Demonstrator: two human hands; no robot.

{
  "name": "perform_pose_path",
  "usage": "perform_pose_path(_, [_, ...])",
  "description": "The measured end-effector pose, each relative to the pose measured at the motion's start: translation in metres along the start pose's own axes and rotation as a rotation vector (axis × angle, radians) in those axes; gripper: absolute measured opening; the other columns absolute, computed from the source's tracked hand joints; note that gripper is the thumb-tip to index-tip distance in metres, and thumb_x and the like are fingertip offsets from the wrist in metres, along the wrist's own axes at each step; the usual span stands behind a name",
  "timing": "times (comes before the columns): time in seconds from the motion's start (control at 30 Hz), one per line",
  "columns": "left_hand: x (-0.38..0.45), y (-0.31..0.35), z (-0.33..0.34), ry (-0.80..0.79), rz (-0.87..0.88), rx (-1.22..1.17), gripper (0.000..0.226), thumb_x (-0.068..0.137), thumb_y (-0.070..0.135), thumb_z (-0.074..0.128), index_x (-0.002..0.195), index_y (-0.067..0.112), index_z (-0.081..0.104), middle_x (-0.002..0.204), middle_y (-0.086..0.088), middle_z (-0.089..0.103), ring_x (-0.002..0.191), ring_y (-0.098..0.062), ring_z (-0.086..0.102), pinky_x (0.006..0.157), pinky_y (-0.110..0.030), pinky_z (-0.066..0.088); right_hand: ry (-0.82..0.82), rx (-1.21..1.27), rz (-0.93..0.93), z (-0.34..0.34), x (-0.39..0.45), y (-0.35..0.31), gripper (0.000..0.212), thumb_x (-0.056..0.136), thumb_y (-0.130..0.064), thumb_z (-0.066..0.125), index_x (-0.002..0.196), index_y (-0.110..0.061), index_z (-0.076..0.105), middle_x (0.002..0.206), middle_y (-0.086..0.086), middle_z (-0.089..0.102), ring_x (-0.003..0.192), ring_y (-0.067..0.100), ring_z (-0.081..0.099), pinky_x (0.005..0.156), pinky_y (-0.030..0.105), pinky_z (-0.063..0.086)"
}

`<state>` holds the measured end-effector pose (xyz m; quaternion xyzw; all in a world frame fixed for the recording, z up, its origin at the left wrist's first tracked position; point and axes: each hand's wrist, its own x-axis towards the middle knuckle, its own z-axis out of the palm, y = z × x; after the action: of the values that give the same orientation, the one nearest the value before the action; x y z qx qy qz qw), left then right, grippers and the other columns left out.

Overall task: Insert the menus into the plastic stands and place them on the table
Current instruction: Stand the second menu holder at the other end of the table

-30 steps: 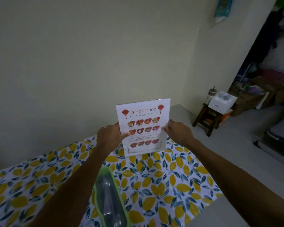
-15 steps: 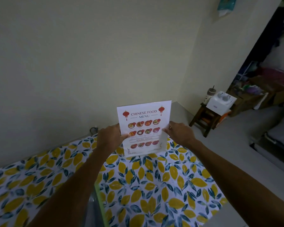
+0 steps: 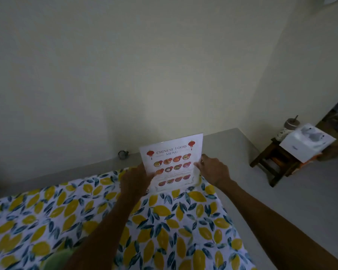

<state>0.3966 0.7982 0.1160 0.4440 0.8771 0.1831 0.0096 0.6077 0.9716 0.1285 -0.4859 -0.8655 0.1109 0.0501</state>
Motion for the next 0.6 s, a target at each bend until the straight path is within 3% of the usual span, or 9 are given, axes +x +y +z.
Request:
perform_pose_path(0.1, [0.025, 0.002, 0.024, 0.010, -0.033, -0.012, 0.081, 0.076, 0.088, 0.027, 0.121, 0.026, 0.056, 0.087, 0.002, 0.076, 0.061, -0.015, 0.069, 0.053, -0.033, 0.059, -0.007, 0.044, -0.008, 0.010, 0.034, 0.011, 0.042, 0.097, -0.056, 0.039, 0.105, -0.018, 0.054, 0.095, 0.010, 0.070, 0.081, 0.030, 0.068, 0.074, 0.041, 0.058])
perform_pose_path(0.23, [0.055, 0.017, 0.029, -0.033, -0.079, 0.000, 0.065, 0.086, 0.073, 0.045, 0.119, 0.019, 0.058, 0.088, 0.003, 0.076, 0.061, -0.013, 0.069, 0.054, -0.032, 0.059, 0.000, 0.085, 0.002, 0.022, 0.075, 0.019, 0.039, 0.098, -0.053, 0.041, 0.106, -0.017, 0.056, 0.095, 0.009, 0.071, 0.082, 0.030, 0.068, 0.071, 0.037, 0.054])
perform_pose_path(0.5, [0.098, 0.022, 0.060, -0.106, -0.139, 0.010, 0.056, 0.088, 0.068, 0.049, 0.120, 0.022, 0.055, 0.087, 0.002, 0.075, 0.065, -0.019, 0.070, 0.063, -0.037, 0.060, -0.049, 0.108, 0.035, 0.047, 0.121, 0.034, 0.040, 0.098, -0.052, 0.042, 0.105, -0.015, 0.056, 0.095, 0.011, 0.069, 0.083, 0.031, 0.067, 0.071, 0.037, 0.051])
perform_pose_path(0.6, [0.107, 0.023, 0.070, -0.105, -0.166, -0.013, 0.053, 0.090, 0.063, 0.052, 0.119, 0.019, 0.056, 0.097, -0.002, 0.075, 0.075, -0.023, 0.071, 0.064, -0.035, 0.058, -0.044, 0.118, 0.049, 0.057, 0.131, 0.037, 0.041, 0.098, -0.053, 0.040, 0.105, -0.015, 0.054, 0.094, 0.009, 0.068, 0.077, 0.027, 0.062, 0.067, 0.035, 0.049])
